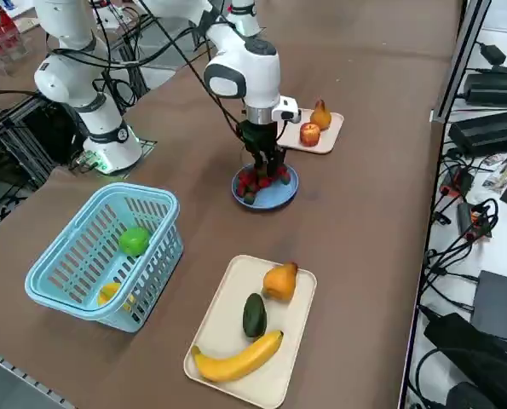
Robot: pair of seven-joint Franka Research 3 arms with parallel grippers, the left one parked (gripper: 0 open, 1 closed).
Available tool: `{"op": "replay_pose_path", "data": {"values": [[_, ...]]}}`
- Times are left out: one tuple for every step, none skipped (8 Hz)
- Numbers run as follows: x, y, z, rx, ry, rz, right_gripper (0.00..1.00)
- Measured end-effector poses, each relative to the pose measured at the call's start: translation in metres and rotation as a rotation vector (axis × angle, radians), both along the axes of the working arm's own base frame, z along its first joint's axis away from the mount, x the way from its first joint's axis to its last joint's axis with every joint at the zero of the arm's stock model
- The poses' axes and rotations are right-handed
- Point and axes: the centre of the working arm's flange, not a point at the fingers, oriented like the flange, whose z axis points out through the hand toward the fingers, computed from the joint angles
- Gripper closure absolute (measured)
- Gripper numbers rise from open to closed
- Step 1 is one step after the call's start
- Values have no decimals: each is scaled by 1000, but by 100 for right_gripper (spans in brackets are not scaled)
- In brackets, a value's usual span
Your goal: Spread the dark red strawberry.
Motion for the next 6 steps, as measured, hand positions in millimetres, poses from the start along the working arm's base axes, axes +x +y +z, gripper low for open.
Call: {"op": "replay_pose_path", "data": {"values": [[0, 0, 0, 0, -1, 0, 63], [1, 0, 1, 0, -2, 0, 65], [2, 0, 1, 0, -4, 0, 66], [3, 0, 3, 1, -8, 0, 66], [7, 0, 7, 1, -11, -1, 66], [13, -1, 16, 1, -9, -6, 66]]}}
